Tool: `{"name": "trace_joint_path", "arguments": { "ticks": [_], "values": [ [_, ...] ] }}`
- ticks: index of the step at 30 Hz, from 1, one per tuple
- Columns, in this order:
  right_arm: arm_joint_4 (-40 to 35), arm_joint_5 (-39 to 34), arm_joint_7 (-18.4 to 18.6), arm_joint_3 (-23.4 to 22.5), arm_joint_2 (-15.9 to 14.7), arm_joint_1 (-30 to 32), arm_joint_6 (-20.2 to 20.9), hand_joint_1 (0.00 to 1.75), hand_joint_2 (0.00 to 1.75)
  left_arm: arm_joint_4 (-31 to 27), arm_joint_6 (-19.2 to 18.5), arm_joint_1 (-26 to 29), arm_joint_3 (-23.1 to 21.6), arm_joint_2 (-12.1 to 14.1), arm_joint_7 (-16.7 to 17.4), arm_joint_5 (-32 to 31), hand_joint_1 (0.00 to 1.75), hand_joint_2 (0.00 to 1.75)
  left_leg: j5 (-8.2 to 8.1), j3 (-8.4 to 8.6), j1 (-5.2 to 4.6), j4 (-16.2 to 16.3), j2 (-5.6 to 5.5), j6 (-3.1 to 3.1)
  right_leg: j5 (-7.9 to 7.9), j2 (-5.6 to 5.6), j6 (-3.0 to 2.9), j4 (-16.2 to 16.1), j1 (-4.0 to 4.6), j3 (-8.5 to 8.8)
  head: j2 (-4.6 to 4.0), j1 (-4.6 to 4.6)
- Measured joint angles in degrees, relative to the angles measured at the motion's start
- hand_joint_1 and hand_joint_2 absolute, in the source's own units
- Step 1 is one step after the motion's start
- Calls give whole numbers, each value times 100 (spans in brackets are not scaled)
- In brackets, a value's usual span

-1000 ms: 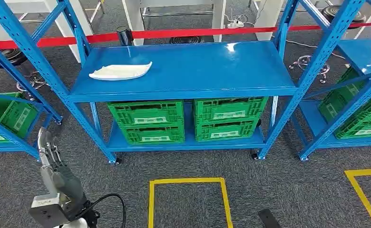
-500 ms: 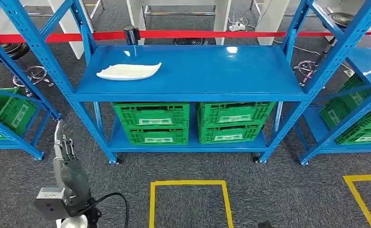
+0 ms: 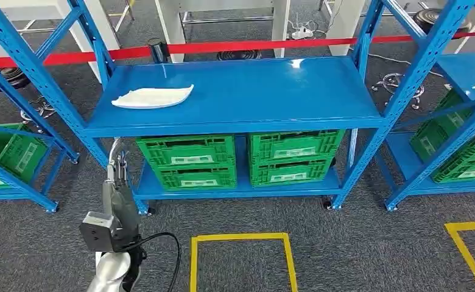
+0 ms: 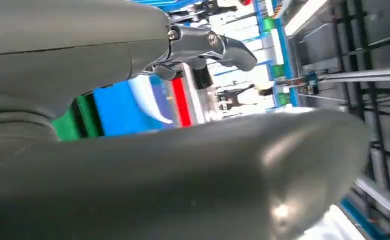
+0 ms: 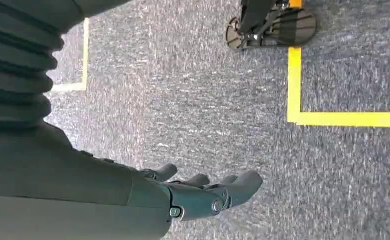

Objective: Take the parts from the cabinet and place them on the table.

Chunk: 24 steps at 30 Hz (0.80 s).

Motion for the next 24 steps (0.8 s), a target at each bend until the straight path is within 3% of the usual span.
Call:
{"name": "trace_joint_path", "arguments": {
  "ticks": [1,2,3,5,6,9,11,12,15,16,17,18,20,21,22,24],
  "values": [
    [0,2,7,-13,0,11,15,0,0,24,9,16,-7,11,0,0,0,0,22,-122,0,162,0,2,-15,2,-1,1,1,14,0,-7],
    [0,11,22,-26,0,23,33,0,0,37,31,30,-13,31,0,0,0,0,187,-94,-1,32,0,11,-35,7,8,1,1,43,0,-11],
    [0,11,24,-35,0,31,39,0,0,33,59,44,-22,44,0,-13,0,0,458,65,-2,-348,0,32,-60,12,16,1,2,82,0,-24],
    [0,50,55,-46,2,29,37,0,0,-2,103,74,-31,57,4,-59,0,0,1020,558,-13,-1436,2,108,-120,12,46,0,1,169,0,-42],
    [4,68,61,-46,2,20,37,0,0,-18,109,78,-31,63,7,-81,0,0,953,655,-40,-1640,4,132,-151,11,84,10,25,179,0,-44],
    [4,111,129,-46,0,14,33,0,0,-72,111,106,-33,87,52,-120,0,0,919,656,-72,-1650,-4,202,-182,2,180,-28,5,193,0,-39],
    [4,103,120,-48,0,-2,15,0,0,-114,107,106,-35,90,61,-144,0,0,953,741,-11,-1752,-6,281,-219,-2,250,9,-7,228,0,-42],
    [4,96,100,-57,4,-12,15,0,0,-114,90,85,-33,90,63,-151,0,0,935,778,-10,-1774,-3,317,-313,-1,272,209,9,141,0,-18],
    [4,66,103,-76,4,-8,20,0,0,-96,52,75,-35,90,72,-151,0,0,871,823,-12,-1772,18,362,-868,0,327,1568,1,-654,0,28],
    [4,61,103,-79,4,7,35,0,0,-81,39,75,-33,90,72,-151,0,0,848,843,-11,-1770,16,363,-871,0,336,1827,-2,-854,0,41],
    [4,57,101,-81,4,18,50,0,0,-68,31,77,-35,87,72,-151,0,0,822,876,-6,-1770,10,353,-715,-1,341,1768,-9,-898,0,53],
    [4,52,90,-81,4,21,59,0,0,-53,28,76,-35,87,70,-151,0,0,789,921,-1,-1768,2,333,-433,-1,345,1454,-18,-800,0,61],
    [4,50,72,-85,4,20,72,0,0,-37,28,76,-35,87,66,-149,0,0,700,1024,18,-1736,-1,281,175,-6,351,417,-35,-361,0,68],
    [7,50,68,-85,7,20,74,0,0,-33,28,75,-33,87,61,-149,0,0,651,1010,0,-1718,1,241,200,-11,347,119,-42,-225,0,83],
    [13,50,55,-85,13,12,90,0,0,-33,28,76,-33,90,55,-149,0,0,594,1016,-31,-1685,-14,200,151,12,264,87,-16,-210,0,96],
    [13,52,57,-85,13,19,109,0,0,-33,28,76,-33,87,44,-149,0,0,579,1054,-22,-1732,-11,142,110,9,182,95,7,-206,0,59]
  ]
}}
